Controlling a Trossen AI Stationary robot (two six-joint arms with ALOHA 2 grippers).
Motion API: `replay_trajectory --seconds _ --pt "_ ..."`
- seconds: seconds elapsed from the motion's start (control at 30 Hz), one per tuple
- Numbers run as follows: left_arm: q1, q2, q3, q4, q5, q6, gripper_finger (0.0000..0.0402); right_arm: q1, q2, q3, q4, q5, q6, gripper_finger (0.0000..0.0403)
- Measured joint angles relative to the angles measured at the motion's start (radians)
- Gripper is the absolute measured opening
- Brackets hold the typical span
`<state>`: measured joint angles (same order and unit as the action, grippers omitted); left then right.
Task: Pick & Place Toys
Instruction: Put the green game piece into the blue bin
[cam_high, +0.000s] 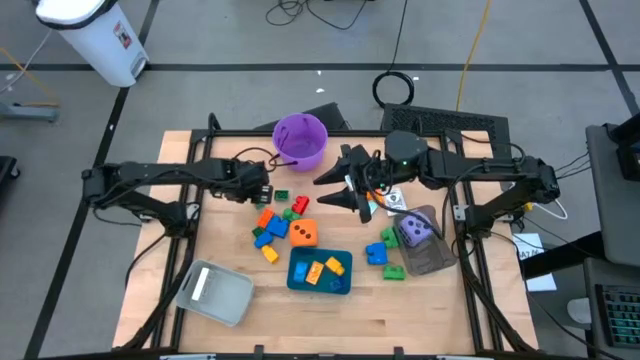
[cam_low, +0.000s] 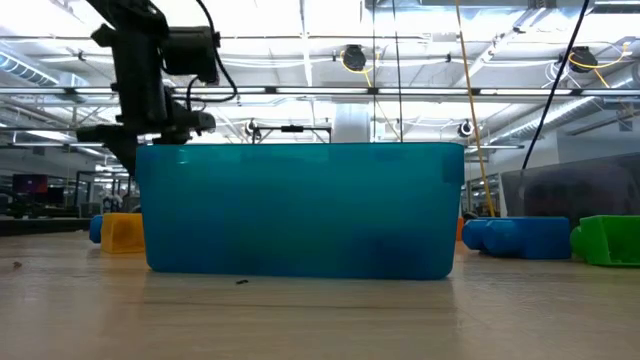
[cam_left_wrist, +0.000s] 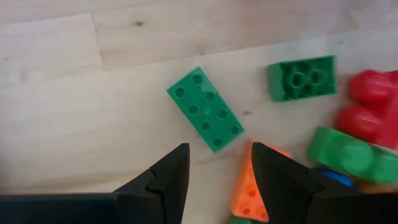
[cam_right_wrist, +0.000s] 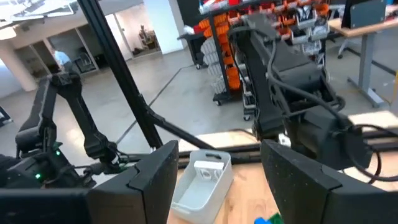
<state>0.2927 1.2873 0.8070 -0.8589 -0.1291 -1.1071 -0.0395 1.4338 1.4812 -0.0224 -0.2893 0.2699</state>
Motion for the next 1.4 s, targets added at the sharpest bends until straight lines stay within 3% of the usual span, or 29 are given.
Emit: replay_trajectory --seconds 0.23,0.33,0.5,0.67,0.77,0.93,1.0,1.2,1.4 --pt "0.028 0.057 0.000 0.010 0.001 0.144 0.0182 0.000 0.001 -0.042 -0.003 0.000 0.062 0.0222" --pt "0.038 0.056 0.000 0.042 0.033 0.343 0.0182 0.000 0.001 -0.058 -0.006 -0.001 0.061 0.0222" --pt "0.047 0.049 0.029 0.033 0.184 0.720 0.0182 0.000 0.001 -0.066 -0.003 -0.001 0.060 0.0222" --pt "0.036 0.050 0.070 -0.062 0.170 1.036 0.0182 0.000 0.001 -0.066 -0.004 -0.002 0.060 0.0222" --pt "0.059 0.050 0.080 -0.081 0.168 0.935 0.0182 0.000 0.001 -0.067 -0.004 -0.001 0.060 0.0222" --pt "0.133 0.050 0.079 -0.079 0.163 0.351 0.0182 0.002 0.001 -0.067 -0.004 -0.001 0.068 0.0222" --pt "0.143 0.050 0.072 -0.075 0.159 0.193 0.0182 0.002 0.001 -0.067 -0.004 -0.001 0.083 0.0222" --pt "0.140 0.067 0.053 -0.006 0.028 0.151 0.0182 0.002 0.001 -0.067 -0.004 -0.001 0.086 0.0222" --pt "0.167 0.125 0.050 0.027 0.044 0.082 0.0182 0.002 0.001 -0.067 -0.004 -0.002 0.113 0.0222"
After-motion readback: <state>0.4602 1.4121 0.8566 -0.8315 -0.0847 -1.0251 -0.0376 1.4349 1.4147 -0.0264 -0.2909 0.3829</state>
